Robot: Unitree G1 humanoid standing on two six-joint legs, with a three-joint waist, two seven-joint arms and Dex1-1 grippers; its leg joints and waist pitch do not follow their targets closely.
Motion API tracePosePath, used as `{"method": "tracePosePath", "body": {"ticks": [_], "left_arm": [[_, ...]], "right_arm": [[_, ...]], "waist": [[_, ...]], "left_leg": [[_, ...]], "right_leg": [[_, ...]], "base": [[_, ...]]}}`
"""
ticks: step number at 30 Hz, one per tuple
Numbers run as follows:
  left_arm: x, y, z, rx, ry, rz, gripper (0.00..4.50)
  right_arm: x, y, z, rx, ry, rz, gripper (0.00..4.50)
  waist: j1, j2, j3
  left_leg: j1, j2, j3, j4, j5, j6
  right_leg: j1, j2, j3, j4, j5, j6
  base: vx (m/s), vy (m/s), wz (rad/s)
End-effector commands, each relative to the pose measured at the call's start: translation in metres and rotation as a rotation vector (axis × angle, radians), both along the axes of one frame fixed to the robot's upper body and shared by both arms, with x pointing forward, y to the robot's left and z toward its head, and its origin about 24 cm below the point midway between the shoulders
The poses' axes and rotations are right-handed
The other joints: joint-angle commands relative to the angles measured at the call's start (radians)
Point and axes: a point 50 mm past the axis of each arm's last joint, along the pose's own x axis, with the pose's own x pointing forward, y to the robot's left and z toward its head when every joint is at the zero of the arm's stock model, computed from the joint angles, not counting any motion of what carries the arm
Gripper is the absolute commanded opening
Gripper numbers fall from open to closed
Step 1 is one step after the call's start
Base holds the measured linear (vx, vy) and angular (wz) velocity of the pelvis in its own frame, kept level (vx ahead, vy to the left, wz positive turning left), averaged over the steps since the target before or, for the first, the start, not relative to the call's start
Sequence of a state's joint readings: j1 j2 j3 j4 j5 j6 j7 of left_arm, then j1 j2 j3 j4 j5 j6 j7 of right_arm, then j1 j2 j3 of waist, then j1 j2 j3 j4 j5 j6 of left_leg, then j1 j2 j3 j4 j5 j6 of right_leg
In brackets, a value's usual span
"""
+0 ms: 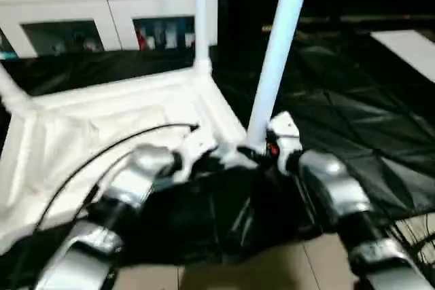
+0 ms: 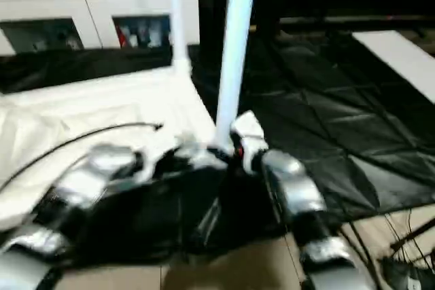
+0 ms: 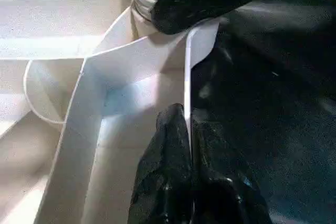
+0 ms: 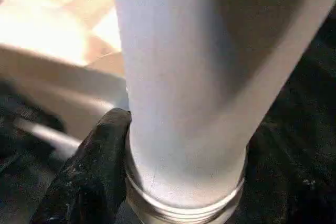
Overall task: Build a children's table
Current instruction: Rotate leg to tighten
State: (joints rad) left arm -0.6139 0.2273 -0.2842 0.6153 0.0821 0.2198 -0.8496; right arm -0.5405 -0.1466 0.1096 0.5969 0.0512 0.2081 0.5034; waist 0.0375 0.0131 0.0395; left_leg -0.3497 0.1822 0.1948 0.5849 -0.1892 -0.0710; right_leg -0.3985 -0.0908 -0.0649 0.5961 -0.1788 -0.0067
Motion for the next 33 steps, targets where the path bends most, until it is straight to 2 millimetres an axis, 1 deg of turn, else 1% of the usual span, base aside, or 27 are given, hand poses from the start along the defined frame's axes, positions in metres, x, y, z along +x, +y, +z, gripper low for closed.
{"method": "tracePosePath", "body": {"ticks": [1, 2, 3, 4, 6, 8, 9, 11, 12, 13, 16, 17, 18, 19, 20, 21, 22, 24, 25, 26, 27, 28, 30, 31, 32, 33], "left_arm": [[0.005, -0.001, -0.012, 0.023, 0.027, 0.154, 0.00], [0.008, -0.005, -0.012, 0.019, 0.022, 0.183, 0.00], [0.010, -0.008, -0.012, 0.017, 0.018, 0.199, 0.00], [0.012, -0.011, -0.012, 0.015, 0.013, 0.219, 0.00], [0.015, -0.016, -0.012, 0.017, -0.001, 0.256, 0.00], [0.017, -0.019, -0.014, 0.022, -0.007, 0.275, 0.00], [0.017, -0.021, -0.015, 0.029, -0.009, 0.278, 0.00], [0.017, -0.021, -0.015, 0.033, -0.007, 0.278, 0.00], [0.017, -0.022, -0.016, 0.036, -0.008, 0.274, 0.00], [0.017, -0.022, -0.016, 0.036, -0.008, 0.274, 0.00], [0.016, -0.020, -0.017, 0.041, -0.005, 0.259, 0.00], [0.016, -0.019, -0.017, 0.043, -0.004, 0.253, 0.00], [0.016, -0.019, -0.018, 0.044, -0.004, 0.253, 0.00], [0.016, -0.018, -0.018, 0.046, -0.008, 0.246, 0.00], [0.016, -0.017, -0.018, 0.048, -0.011, 0.241, 0.00], [0.016, -0.016, -0.017, 0.045, -0.013, 0.235, 0.00], [0.016, -0.016, -0.017, 0.043, -0.013, 0.232, 0.00], [0.013, -0.015, -0.016, 0.030, -0.024, 0.183, 0.00], [0.013, -0.015, -0.016, 0.030, -0.024, 0.183, 0.00], [0.012, -0.014, -0.016, 0.029, -0.026, 0.166, 0.00], [0.011, -0.013, -0.015, 0.028, -0.038, 0.138, 0.00], [0.008, -0.010, -0.016, 0.025, -0.029, 0.118, 0.00], [0.004, -0.006, -0.018, 0.020, -0.015, 0.087, 0.00], [0.002, -0.004, -0.018, 0.018, -0.009, 0.071, 0.00], [-0.001, 0.001, -0.018, 0.018, -0.012, 0.032, 0.00], [-0.003, 0.003, -0.018, 0.015, -0.021, -0.002, 0.00]], "right_arm": [[0.001, 0.012, -0.012, -0.037, 0.052, -0.092, 2.72], [0.003, 0.017, -0.014, -0.031, 0.059, -0.145, 2.72], [0.004, 0.020, -0.015, -0.026, 0.065, -0.175, 2.72], [0.005, 0.024, -0.017, -0.017, 0.071, -0.212, 2.72], [0.006, 0.034, -0.020, 0.009, 0.086, -0.262, 2.72], [0.005, 0.042, -0.022, 0.016, 0.095, -0.288, 2.72], [0.004, 0.048, -0.024, 0.051, 0.113, -0.307, 2.72], [0.004, 0.053, -0.024, 0.052, 0.103, -0.303, 2.72], [0.003, 0.055, -0.023, 0.053, 0.100, -0.291, 2.72], [0.003, 0.055, -0.023, 0.053, 0.100, -0.291, 2.72], [0.004, 0.059, -0.019, 0.081, 0.077, -0.264, 2.72], [0.006, 0.059, -0.015, 0.110, 0.056, -0.261, 2.72], [0.006, 0.059, -0.015, 0.114, 0.053, -0.262, 2.72], [0.007, 0.059, -0.013, 0.118, 0.040, -0.246, 2.72], [0.007, 0.059, -0.012, 0.119, 0.031, -0.234, 3.28], [0.008, 0.058, -0.010, 0.128, 0.022, -0.227, 3.28], [0.009, 0.057, -0.009, 0.135, 0.016, -0.224, 3.42], [0.010, 0.053, -0.004, 0.118, -0.025, -0.194, 3.59], [0.010, 0.053, -0.004, 0.118, -0.025, -0.194, 3.71], [0.011, 0.051, -0.002, 0.098, -0.041, -0.172, 3.71], [0.010, 0.050, -0.001, 0.085, -0.053, -0.142, 3.71], [0.010, 0.046, 0.001, 0.059, -0.077, -0.104, 3.71], [0.008, 0.039, 0.004, 0.032, -0.109, -0.057, 3.71], [0.008, 0.035, 0.006, 0.030, -0.117, -0.049, 3.71], [0.007, 0.026, 0.009, 0.030, -0.130, -0.028, 3.71], [0.006, 0.019, 0.011, 0.029, -0.137, -0.004, 3.71]], "waist": [[-0.003, -0.012, -0.047], [-0.001, -0.011, -0.049], [-0.002, -0.011, -0.049], [-0.003, -0.014, -0.048], [-0.001, -0.012, -0.050], [0.001, -0.012, -0.048], [0.001, -0.011, -0.048], [0.000, -0.010, -0.046], [0.001, -0.008, -0.046], [-0.001, -0.010, -0.046], [-0.001, -0.007, -0.045], [0.000, -0.004, -0.045], [-0.001, -0.006, -0.045], [-0.001, -0.005, -0.045], [-0.001, -0.005, -0.045], [-0.001, -0.003, -0.044], [-0.002, -0.005, -0.044], [-0.003, -0.004, -0.045], [-0.005, -0.006, -0.045], [-0.007, -0.004, -0.045], [-0.007, -0.005, -0.045], [-0.004, -0.007, -0.047], [-0.002, -0.009, -0.048], [-0.001, -0.010, -0.050], [0.003, -0.009, -0.052], [0.004, -0.012, -0.053]], "left_leg": [[0.002, 0.037, -0.026, -0.077, -0.297, 0.015], [0.005, 0.039, -0.025, -0.077, -0.294, 0.013], [0.005, 0.038, -0.025, -0.076, -0.293, 0.015], [0.003, 0.037, -0.025, -0.077, -0.293, 0.018], [0.004, 0.036, -0.024, -0.076, -0.293, 0.023], [0.007, 0.035, -0.024, -0.077, -0.307, 0.027], [0.007, 0.035, -0.023, -0.076, -0.310, 0.029], [0.002, 0.036, -0.026, -0.080, -0.318, 0.031], [0.004, 0.037, -0.026, -0.081, -0.324, 0.031], [0.003, 0.037, -0.027, -0.081, -0.331, 0.032], [0.003, 0.037, -0.027, -0.082, -0.343, 0.033], [0.003, 0.037, -0.028, -0.083, -0.343, 0.033], [0.002, 0.036, -0.027, -0.083, -0.342, 0.034], [0.003, 0.036, -0.027, -0.083, -0.345, 0.034], [0.003, 0.037, -0.028, -0.084, -0.350, 0.035], [0.004, 0.037, -0.028, -0.084, -0.357, 0.034], [0.003, 0.037, -0.028, -0.084, -0.360, 0.035], [-0.001, 0.037, -0.030, -0.086, -0.359, 0.041], [-0.006, 0.037, -0.031, -0.087, -0.350, 0.042], [-0.008, 0.038, -0.032, -0.088, -0.342, 0.042], [-0.007, 0.037, -0.031, -0.088, -0.343, 0.043], [-0.005, 0.038, -0.031, -0.086, -0.337, 0.044], [-0.008, 0.039, -0.027, -0.084, -0.306, 0.055], [-0.012, 0.040, -0.027, -0.084, -0.279, 0.062], [-0.009, 0.040, -0.023, -0.081, -0.254, 0.070], [-0.010, 0.040, -0.023, -0.080, -0.240, 0.076]], "right_leg": [[0.034, -0.055, 0.040, -0.089, -0.420, -0.164], [0.032, -0.058, 0.042, -0.090, -0.416, -0.161], [0.031, -0.057, 0.042, -0.091, -0.408, -0.162], [0.033, -0.056, 0.042, -0.091, -0.403, -0.160], [0.030, -0.058, 0.042, -0.092, -0.401, -0.160], [0.027, -0.058, 0.041, -0.097, -0.419, -0.152], [0.026, -0.057, 0.042, -0.098, -0.419, -0.151], [0.030, -0.058, 0.040, -0.098, -0.428, -0.142], [0.029, -0.059, 0.040, -0.098, -0.433, -0.141], [0.030, -0.058, 0.040, -0.098, -0.434, -0.139], [0.028, -0.058, 0.040, -0.101, -0.446, -0.134], [0.028, -0.059, 0.040, -0.101, -0.445, -0.134], [0.028, -0.058, 0.040, -0.101, -0.444, -0.133], [0.027, -0.058, 0.040, -0.101, -0.450, -0.134], [0.027, -0.058, 0.040, -0.102, -0.455, -0.133], [0.025, -0.059, 0.040, -0.104, -0.464, -0.131], [0.026, -0.058, 0.039, -0.105, -0.470, -0.129], [0.029, -0.059, 0.039, -0.105, -0.477, -0.125], [0.032, -0.059, 0.038, -0.103, -0.469, -0.124], [0.033, -0.059, 0.037, -0.102, -0.469, -0.124], [0.032, -0.059, 0.037, -0.105, -0.477, -0.123], [0.032, -0.061, 0.038, -0.105, -0.479, -0.119], [0.033, -0.062, 0.041, -0.101, -0.445, -0.129], [0.038, -0.062, 0.041, -0.096, -0.416, -0.138], [0.036, -0.061, 0.043, -0.094, -0.373, -0.148], [0.039, -0.059, 0.042, -0.091, -0.349, -0.153]], "base": [[0.000, 0.000, 0.00], [0.000, 0.000, 0.00], [0.000, 0.000, 0.00], [0.000, 0.000, 0.00], [0.000, 0.000, 0.00], [0.000, 0.000, 0.00], [0.000, 0.000, 0.00], [0.000, 0.000, 0.00], [0.000, 0.000, 0.00], [0.000, 0.000, 0.00], [0.000, 0.000, 0.00], [0.000, 0.000, 0.00], [0.000, 0.000, 0.00], [0.000, 0.000, 0.00], [0.000, 0.000, 0.00], [0.000, 0.000, 0.00], [0.000, 0.000, 0.00], [0.000, 0.000, 0.00], [0.000, 0.000, 0.00], [0.000, 0.000, 0.00], [0.000, 0.000, 0.00], [0.000, 0.000, 0.00], [0.000, 0.000, 0.00], [0.000, 0.000, 0.00], [0.000, 0.000, 0.00], [0.000, 0.000, 0.00]]}}
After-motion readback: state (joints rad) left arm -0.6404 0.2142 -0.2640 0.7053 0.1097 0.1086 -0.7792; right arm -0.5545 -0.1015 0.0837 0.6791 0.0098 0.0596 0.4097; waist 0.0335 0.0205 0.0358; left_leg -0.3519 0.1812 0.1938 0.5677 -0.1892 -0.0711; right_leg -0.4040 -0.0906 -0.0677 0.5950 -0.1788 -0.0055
